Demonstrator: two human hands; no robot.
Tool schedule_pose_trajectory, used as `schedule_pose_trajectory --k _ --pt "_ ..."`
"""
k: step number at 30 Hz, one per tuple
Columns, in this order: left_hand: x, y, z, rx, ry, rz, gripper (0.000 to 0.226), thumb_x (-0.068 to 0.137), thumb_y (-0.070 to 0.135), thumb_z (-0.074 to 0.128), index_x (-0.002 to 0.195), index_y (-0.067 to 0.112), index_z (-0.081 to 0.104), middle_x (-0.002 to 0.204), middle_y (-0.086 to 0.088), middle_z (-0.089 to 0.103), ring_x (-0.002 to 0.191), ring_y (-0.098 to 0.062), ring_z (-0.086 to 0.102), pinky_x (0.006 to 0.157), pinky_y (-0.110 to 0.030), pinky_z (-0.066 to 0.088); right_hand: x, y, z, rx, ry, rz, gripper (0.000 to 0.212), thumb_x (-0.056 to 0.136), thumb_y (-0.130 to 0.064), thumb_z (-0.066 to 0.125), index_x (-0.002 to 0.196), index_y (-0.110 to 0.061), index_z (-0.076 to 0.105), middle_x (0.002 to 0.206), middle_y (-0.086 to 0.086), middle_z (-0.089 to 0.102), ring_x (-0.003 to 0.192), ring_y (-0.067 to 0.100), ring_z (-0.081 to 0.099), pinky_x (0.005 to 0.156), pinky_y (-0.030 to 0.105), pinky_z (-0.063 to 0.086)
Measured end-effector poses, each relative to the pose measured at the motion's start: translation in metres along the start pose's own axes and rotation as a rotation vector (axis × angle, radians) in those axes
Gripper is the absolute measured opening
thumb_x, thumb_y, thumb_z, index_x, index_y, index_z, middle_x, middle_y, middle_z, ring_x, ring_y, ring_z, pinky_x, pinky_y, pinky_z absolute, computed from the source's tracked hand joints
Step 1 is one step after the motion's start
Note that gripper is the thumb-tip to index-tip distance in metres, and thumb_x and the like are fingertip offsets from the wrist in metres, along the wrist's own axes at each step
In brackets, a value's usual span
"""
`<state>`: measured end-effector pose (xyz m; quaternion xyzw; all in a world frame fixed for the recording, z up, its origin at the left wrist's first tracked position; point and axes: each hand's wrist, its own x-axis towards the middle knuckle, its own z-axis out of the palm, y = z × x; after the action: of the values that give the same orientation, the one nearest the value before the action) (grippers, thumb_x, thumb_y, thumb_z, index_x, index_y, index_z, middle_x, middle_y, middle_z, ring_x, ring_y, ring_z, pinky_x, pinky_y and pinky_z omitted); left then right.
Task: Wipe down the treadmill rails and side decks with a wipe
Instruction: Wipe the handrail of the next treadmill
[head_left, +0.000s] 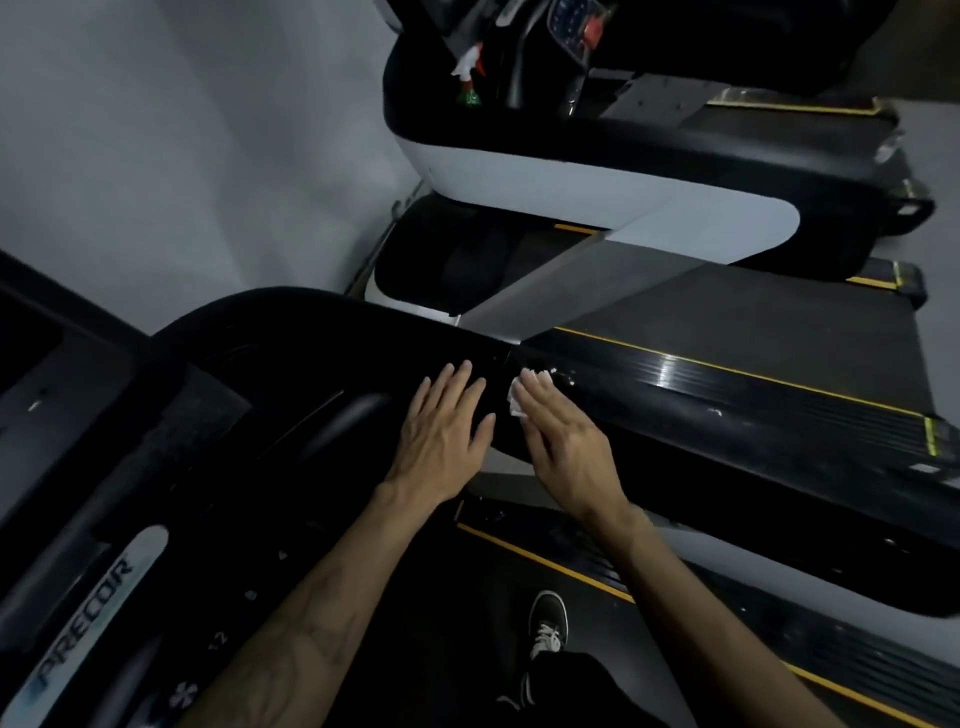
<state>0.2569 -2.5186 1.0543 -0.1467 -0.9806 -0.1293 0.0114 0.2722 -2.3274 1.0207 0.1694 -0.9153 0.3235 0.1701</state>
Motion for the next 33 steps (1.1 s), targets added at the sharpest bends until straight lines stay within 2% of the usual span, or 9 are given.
schedule_pose_trajectory --k 6,11,13,15,18,22,25,29,33 --pt "0.029 -0.026 0.010 -0.031 0.038 -0.003 0.066 0.103 0.047 0.022 0.152 0.010 0.047 0.166 -0.012 0.030 0.156 -0.025 0.022 0.127 -0.044 0.017 0.023 0.008 0.028 -0.177 -0.010 -0.148 0.045 0.105 -0.020 0.043 0.143 -0.001 0.057 0.152 0.014 0.051 0.147 0.028 0.041 0.122 0.039 0.034" --pt "0.033 -0.051 0.019 -0.077 0.045 0.009 0.062 0.103 0.043 0.025 0.153 0.012 0.045 0.168 -0.011 0.025 0.157 -0.023 0.016 0.128 -0.044 0.016 0.043 0.002 0.057 -0.332 -0.132 -0.197 0.051 0.101 -0.017 0.052 0.150 -0.005 0.049 0.159 0.015 0.042 0.151 0.029 0.035 0.123 0.049 0.032" --pt "0.034 -0.060 0.021 -0.091 0.034 0.037 0.060 0.103 0.040 0.026 0.154 0.013 0.043 0.168 -0.010 0.026 0.157 -0.023 0.016 0.128 -0.045 0.016 0.054 -0.004 0.064 -0.417 -0.183 -0.167 0.055 0.103 -0.023 0.036 0.156 -0.006 0.040 0.165 0.014 0.030 0.155 0.028 0.024 0.126 0.050 0.024" --pt "0.037 -0.066 0.021 -0.107 0.040 0.060 0.058 0.103 0.037 0.028 0.153 0.013 0.044 0.166 -0.011 0.030 0.157 -0.024 0.021 0.128 -0.047 0.019 0.061 -0.008 0.068 -0.465 -0.212 -0.105 0.060 0.105 -0.029 0.030 0.160 -0.004 0.030 0.169 0.016 0.020 0.158 0.028 0.013 0.127 0.050 0.019" --pt "0.045 -0.072 0.020 -0.120 0.057 0.114 0.056 0.103 0.035 0.030 0.151 0.010 0.048 0.163 -0.013 0.037 0.154 -0.026 0.027 0.127 -0.046 0.021 0.059 -0.007 0.063 -0.497 -0.244 -0.016 0.070 0.102 -0.030 0.039 0.162 -0.001 0.018 0.170 0.019 0.009 0.159 0.029 0.003 0.128 0.050 0.017" --pt "0.052 -0.077 0.024 -0.150 0.077 0.167 0.055 0.104 0.032 0.031 0.149 0.008 0.050 0.163 -0.012 0.037 0.154 -0.027 0.028 0.127 -0.045 0.018 0.027 -0.021 0.060 -0.550 -0.209 0.154 0.084 0.092 -0.023 0.052 0.162 0.001 0.013 0.170 0.022 0.003 0.159 0.034 0.001 0.128 0.050 0.013" --pt "0.059 -0.074 0.028 -0.178 0.099 0.209 0.053 0.105 0.031 0.033 0.149 0.008 0.050 0.163 -0.011 0.037 0.154 -0.025 0.027 0.128 -0.043 0.015 0.021 -0.030 0.065 -0.579 -0.223 0.112 0.086 0.089 -0.024 0.056 0.161 0.002 0.017 0.170 0.023 0.005 0.158 0.035 0.004 0.128 0.049 0.014" --pt "0.065 -0.066 0.034 -0.188 0.117 0.217 0.053 0.105 0.032 0.032 0.152 0.012 0.048 0.164 -0.008 0.037 0.156 -0.022 0.022 0.129 -0.038 0.006 0.041 -0.015 0.056 -0.577 -0.298 0.047 0.090 0.091 -0.022 0.057 0.164 -0.004 0.008 0.172 0.017 -0.003 0.159 0.028 -0.006 0.129 0.047 0.006" --pt "0.060 -0.057 0.050 -0.216 0.203 0.170 0.051 0.106 0.029 0.035 0.154 0.012 0.043 0.167 -0.007 0.030 0.158 -0.021 0.015 0.130 -0.041 0.003 0.032 -0.011 0.051 -0.568 -0.264 0.145 0.088 0.092 -0.021 0.059 0.164 -0.004 0.011 0.172 0.017 -0.001 0.159 0.029 -0.003 0.129 0.050 0.012"
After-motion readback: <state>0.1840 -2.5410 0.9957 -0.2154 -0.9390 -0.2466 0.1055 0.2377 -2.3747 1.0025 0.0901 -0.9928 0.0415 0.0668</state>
